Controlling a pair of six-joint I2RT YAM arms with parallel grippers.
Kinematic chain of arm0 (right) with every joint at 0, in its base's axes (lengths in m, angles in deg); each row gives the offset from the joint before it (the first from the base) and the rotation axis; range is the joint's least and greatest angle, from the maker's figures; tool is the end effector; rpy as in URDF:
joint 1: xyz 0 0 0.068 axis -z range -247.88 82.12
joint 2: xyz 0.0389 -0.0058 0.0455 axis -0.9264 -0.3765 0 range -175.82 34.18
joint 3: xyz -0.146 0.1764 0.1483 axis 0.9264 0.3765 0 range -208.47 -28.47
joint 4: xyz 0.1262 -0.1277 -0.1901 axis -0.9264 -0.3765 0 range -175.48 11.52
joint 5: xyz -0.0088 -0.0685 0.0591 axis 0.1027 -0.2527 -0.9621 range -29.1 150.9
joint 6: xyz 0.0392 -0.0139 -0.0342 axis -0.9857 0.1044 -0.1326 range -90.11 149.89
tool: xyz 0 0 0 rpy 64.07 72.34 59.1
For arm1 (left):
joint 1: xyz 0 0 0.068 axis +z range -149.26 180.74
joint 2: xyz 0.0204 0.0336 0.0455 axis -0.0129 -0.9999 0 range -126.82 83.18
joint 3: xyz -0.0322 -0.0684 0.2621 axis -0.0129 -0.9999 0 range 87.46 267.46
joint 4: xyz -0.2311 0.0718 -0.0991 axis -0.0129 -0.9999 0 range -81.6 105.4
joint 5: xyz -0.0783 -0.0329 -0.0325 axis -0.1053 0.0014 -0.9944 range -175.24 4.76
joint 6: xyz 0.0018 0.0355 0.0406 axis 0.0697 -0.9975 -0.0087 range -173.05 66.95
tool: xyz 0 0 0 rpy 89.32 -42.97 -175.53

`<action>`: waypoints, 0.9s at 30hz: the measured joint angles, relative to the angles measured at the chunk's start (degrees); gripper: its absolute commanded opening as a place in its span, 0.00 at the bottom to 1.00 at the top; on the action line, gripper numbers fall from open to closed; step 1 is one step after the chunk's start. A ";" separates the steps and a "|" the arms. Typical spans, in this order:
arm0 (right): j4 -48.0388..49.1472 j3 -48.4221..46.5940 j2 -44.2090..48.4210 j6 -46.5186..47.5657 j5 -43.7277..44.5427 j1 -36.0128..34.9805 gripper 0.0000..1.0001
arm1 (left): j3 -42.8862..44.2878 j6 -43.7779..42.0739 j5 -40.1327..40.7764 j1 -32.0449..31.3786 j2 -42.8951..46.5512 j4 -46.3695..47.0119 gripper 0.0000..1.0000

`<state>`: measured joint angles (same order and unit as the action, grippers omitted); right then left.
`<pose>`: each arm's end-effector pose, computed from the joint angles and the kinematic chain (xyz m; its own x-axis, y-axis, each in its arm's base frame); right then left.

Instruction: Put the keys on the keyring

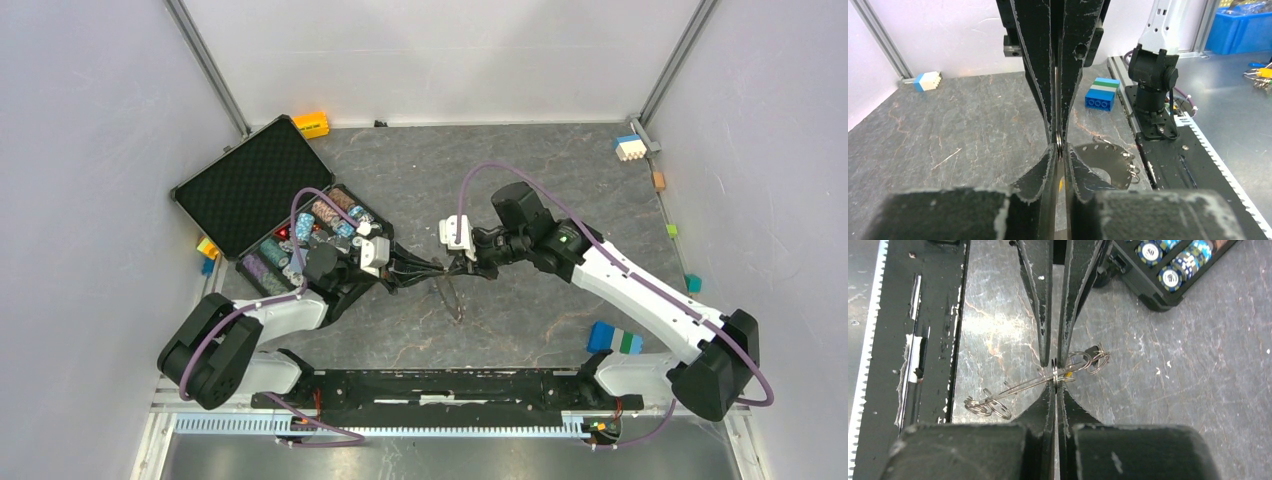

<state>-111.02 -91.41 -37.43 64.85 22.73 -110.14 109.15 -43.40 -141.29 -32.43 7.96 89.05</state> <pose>0.1812 0.1942 0.3192 0.1004 -0.5173 -0.8499 -0.9947 -0.0334 -0.0972 0.1803 -0.1532 0.2397 0.1232 -0.1924 -0.9735 0.9923 0.0090 0.1238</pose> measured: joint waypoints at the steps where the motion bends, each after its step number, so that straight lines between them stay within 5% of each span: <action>1: -0.85 -0.42 -0.15 0.04 0.83 -0.02 0.00 | 0.00 -0.63 0.00 0.07 0.00 -0.55 0.21; 8: -4.00 -0.92 -0.59 0.11 4.70 -1.09 0.00 | 2.36 -5.01 0.02 0.09 0.85 -9.09 0.33; 27: -4.57 -1.46 -0.96 -0.17 7.89 -2.32 0.00 | 4.98 -6.71 0.00 -1.97 1.33 -18.10 0.36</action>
<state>-115.58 -92.87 -38.39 64.68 30.62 -112.46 114.13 -50.11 -141.29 -34.40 9.29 70.95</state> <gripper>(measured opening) 0.006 0.376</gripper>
